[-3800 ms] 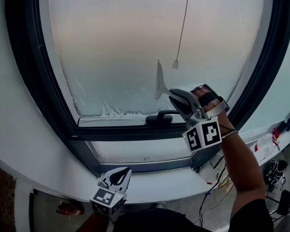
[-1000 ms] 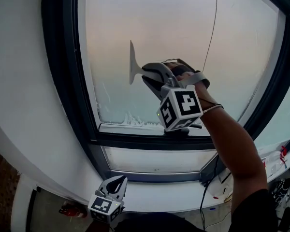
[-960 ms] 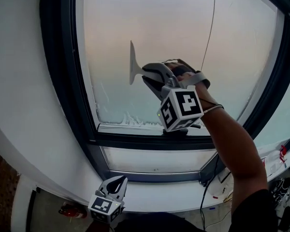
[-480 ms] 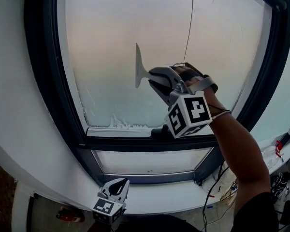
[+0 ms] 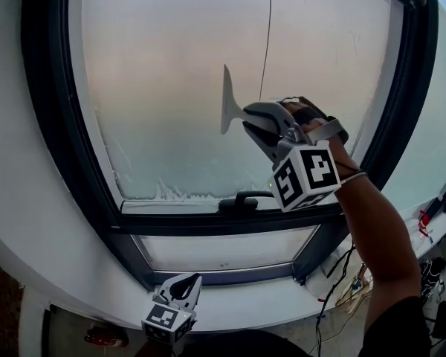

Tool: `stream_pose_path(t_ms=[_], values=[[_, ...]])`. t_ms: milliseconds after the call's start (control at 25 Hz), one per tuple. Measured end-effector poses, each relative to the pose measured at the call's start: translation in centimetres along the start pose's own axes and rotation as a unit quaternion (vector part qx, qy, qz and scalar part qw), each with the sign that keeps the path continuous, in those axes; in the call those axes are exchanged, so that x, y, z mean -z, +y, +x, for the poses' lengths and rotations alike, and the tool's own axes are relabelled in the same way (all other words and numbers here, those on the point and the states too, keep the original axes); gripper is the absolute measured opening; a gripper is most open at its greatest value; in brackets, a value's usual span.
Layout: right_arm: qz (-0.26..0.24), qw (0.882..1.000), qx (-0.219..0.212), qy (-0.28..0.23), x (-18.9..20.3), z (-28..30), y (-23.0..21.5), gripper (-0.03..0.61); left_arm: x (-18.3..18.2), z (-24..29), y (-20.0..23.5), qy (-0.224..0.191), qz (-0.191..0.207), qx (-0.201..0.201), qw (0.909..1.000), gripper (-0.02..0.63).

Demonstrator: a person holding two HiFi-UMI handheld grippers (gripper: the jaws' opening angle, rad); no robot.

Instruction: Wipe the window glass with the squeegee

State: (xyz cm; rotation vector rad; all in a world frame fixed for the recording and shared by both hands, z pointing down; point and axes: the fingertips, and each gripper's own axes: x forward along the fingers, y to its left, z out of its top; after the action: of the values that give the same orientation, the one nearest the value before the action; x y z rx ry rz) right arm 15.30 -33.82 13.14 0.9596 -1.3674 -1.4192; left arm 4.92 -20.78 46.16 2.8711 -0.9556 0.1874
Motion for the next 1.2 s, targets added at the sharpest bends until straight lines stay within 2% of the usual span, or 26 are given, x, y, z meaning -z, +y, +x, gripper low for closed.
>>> stream_pose_path(t_ms=[440,800,1000,1200], values=[[0.024,0.999,-0.001,0.027,3.9,-1.4,-0.3,0.091,-0.5,1.0,-0.9,0.000,0.006,0.013,0.9999,0.001],[0.033,0.999,-0.003,0.036,4.5,-1.4,-0.2,0.092,-1.0,1.0,-0.2,-0.002,0.009,0.016,0.9998,0.002],[0.037,0.999,0.000,0.015,2.3,-1.1,-0.5,0.091,-1.3,0.4,1.0,-0.001,0.014,0.010,0.9999,0.002],[0.051,0.998,0.007,-0.041,-2.6,-0.8,-1.8,0.091,-2.9,-0.9,3.2,-0.012,0.025,-0.007,0.9996,0.002]])
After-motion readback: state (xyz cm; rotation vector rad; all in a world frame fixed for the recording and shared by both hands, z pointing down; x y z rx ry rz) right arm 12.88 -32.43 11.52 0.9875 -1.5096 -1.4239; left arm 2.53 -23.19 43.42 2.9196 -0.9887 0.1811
